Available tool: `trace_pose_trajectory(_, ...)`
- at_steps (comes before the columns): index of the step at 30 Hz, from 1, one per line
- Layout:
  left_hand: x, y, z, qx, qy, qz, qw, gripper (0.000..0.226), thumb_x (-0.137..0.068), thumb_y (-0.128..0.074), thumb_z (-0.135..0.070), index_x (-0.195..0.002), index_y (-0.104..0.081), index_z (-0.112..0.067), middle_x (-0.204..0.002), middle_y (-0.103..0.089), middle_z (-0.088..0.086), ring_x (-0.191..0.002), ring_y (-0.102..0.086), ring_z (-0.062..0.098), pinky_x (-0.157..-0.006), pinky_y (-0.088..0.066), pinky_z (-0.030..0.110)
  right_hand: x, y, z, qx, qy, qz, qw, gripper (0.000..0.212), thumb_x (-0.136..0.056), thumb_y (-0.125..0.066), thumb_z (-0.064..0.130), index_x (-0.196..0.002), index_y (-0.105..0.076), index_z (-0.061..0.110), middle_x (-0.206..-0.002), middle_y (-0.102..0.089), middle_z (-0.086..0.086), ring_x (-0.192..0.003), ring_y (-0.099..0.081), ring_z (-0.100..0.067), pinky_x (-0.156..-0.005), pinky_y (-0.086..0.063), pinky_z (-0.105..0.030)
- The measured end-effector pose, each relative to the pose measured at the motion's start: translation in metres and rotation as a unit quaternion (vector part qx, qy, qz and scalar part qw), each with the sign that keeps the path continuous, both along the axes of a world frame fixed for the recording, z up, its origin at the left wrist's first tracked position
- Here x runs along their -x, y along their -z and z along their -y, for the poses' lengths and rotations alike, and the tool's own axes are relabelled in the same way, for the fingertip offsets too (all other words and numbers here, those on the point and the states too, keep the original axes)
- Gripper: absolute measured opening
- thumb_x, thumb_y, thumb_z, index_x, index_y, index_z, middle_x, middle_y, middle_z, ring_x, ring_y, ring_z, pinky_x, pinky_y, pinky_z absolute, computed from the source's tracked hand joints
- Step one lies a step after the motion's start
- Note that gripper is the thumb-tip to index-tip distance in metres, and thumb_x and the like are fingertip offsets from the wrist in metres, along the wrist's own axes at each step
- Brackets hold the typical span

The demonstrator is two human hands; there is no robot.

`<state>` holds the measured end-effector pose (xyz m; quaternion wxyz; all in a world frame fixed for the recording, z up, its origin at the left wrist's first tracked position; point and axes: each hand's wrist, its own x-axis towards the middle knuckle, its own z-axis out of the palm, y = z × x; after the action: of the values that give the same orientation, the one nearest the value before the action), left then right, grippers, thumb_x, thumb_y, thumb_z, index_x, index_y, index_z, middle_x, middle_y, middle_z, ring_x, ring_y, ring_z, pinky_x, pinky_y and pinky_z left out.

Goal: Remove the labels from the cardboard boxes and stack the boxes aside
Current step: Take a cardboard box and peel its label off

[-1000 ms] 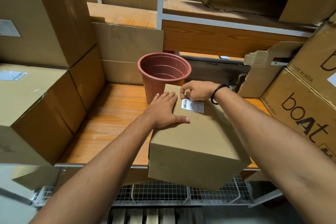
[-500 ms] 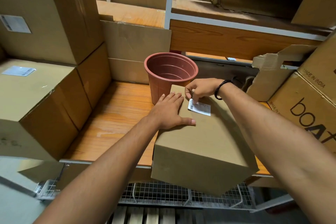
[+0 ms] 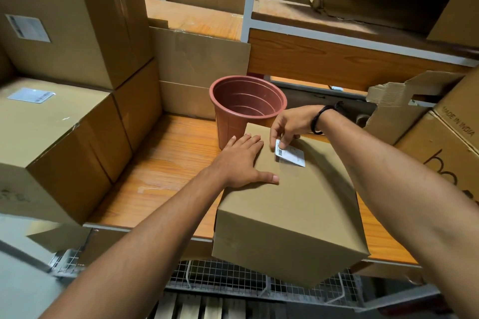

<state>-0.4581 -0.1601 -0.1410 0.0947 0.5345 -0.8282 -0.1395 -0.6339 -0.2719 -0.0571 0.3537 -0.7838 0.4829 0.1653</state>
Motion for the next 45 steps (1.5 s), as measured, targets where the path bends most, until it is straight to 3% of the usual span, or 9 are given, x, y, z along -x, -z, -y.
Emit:
trace_pose_trajectory(11, 0.000, 0.001, 0.001, -0.002, -0.009, -0.011, 1.000, 0.111, -0.073, -0.045, -0.085, -0.155, -0.017, -0.017, -0.163, -0.013, 0.000, -0.150, -0.006, 0.018, -0.122, -0.002, 0.047, 0.036, -0.024, -0.007, 0.029, 0.089, 0.243, 0.966, 0.010, -0.085, -0.065, -0.003, -0.093, -0.070, 0.001, -0.088, -0.072, -0.008, -0.079, -0.065, -0.010, -0.067, -0.050, -0.022)
trace_pose_trajectory(14, 0.003, -0.005, 0.003, -0.005, -0.025, -0.018, 1.000, 0.095, -0.078, -0.036, -0.085, -0.146, -0.040, -0.020, -0.155, -0.037, 0.000, -0.144, -0.026, 0.018, -0.120, -0.007, 0.052, 0.040, -0.017, -0.019, 0.076, 0.158, 0.321, 0.931, 0.006, -0.084, -0.068, -0.001, -0.090, -0.069, -0.001, -0.088, -0.072, -0.009, -0.082, -0.067, -0.011, -0.070, -0.053, -0.021)
trace_pose_trajectory(17, 0.014, -0.020, 0.006, -0.024, -0.112, -0.142, 0.983, 0.085, -0.072, -0.024, -0.092, -0.102, -0.066, -0.025, -0.103, -0.068, -0.005, -0.103, -0.058, 0.019, -0.108, -0.033, 0.053, 0.045, 0.000, -0.028, 0.160, 0.209, 0.338, 0.904, 0.006, -0.081, -0.072, 0.002, -0.085, -0.071, -0.003, -0.076, -0.073, 0.002, -0.074, -0.064, -0.005, -0.073, -0.050, -0.023)
trace_pose_trajectory(19, 0.024, -0.026, 0.015, -0.035, -0.188, -0.258, 0.947, 0.089, -0.063, -0.041, -0.092, -0.112, -0.070, -0.023, -0.105, -0.072, -0.005, -0.102, -0.063, 0.018, -0.098, -0.046, 0.045, 0.046, 0.006, -0.035, 0.172, 0.252, 0.366, 0.879, 0.005, -0.080, -0.073, 0.003, -0.082, -0.072, -0.002, -0.071, -0.072, 0.004, -0.069, -0.063, -0.007, -0.069, -0.050, -0.025)
trace_pose_trajectory(25, 0.047, -0.030, 0.034, -0.102, -0.190, -0.508, 0.834, 0.015, -0.075, -0.079, -0.008, -0.088, -0.073, -0.002, -0.094, -0.075, 0.010, -0.089, -0.073, 0.027, -0.077, -0.060, 0.038, 0.049, 0.020, -0.046, 0.135, 0.338, 0.436, 0.823, 0.004, -0.077, -0.074, 0.000, -0.080, -0.073, -0.003, -0.076, -0.074, -0.012, -0.068, -0.063, -0.017, -0.062, -0.048, -0.026)
trace_pose_trajectory(30, 0.048, -0.009, 0.044, -0.086, -0.221, -0.438, 0.867, 0.014, -0.070, -0.083, -0.010, -0.079, -0.072, -0.012, -0.082, -0.075, 0.004, -0.078, -0.074, 0.022, -0.073, -0.060, 0.049, 0.061, 0.033, -0.043, 0.080, 0.347, 0.354, 0.865, 0.006, -0.083, -0.073, 0.006, -0.085, -0.070, 0.000, -0.079, -0.073, -0.014, -0.055, -0.055, -0.016, -0.042, -0.041, -0.024)
trace_pose_trajectory(36, 0.047, -0.018, 0.045, -0.079, -0.251, -0.500, 0.825, 0.045, -0.069, -0.085, -0.007, -0.101, -0.055, -0.019, -0.086, -0.072, 0.005, -0.084, -0.072, 0.019, -0.081, -0.058, 0.040, 0.057, 0.026, -0.021, 0.099, 0.297, 0.316, 0.896, 0.008, -0.082, -0.071, 0.000, -0.075, -0.068, 0.003, -0.074, -0.073, -0.009, -0.061, -0.059, -0.014, -0.050, -0.042, -0.023)
trace_pose_trajectory(40, 0.028, -0.014, 0.053, -0.101, -0.161, -0.407, 0.893, 0.065, -0.056, -0.093, -0.022, -0.111, -0.060, -0.015, -0.102, -0.074, 0.000, -0.099, -0.069, 0.010, -0.096, -0.052, 0.038, 0.059, 0.018, 0.008, 0.086, 0.383, 0.389, 0.833, 0.014, -0.081, -0.067, -0.009, -0.072, -0.066, 0.000, -0.073, -0.071, -0.013, -0.062, -0.067, -0.019, -0.049, -0.051, -0.023)
trace_pose_trajectory(45, 0.007, -0.008, 0.045, -0.075, -0.028, -0.216, 0.973, 0.038, -0.081, -0.078, -0.027, -0.118, -0.071, -0.022, -0.136, -0.058, -0.011, -0.122, -0.053, -0.001, -0.106, -0.037, 0.019, 0.035, 0.024, 0.048, -0.010, 0.486, 0.444, 0.752, 0.012, -0.086, -0.058, -0.013, -0.092, -0.066, -0.007, -0.092, -0.073, -0.019, -0.081, -0.074, -0.027, -0.061, -0.059, -0.029)
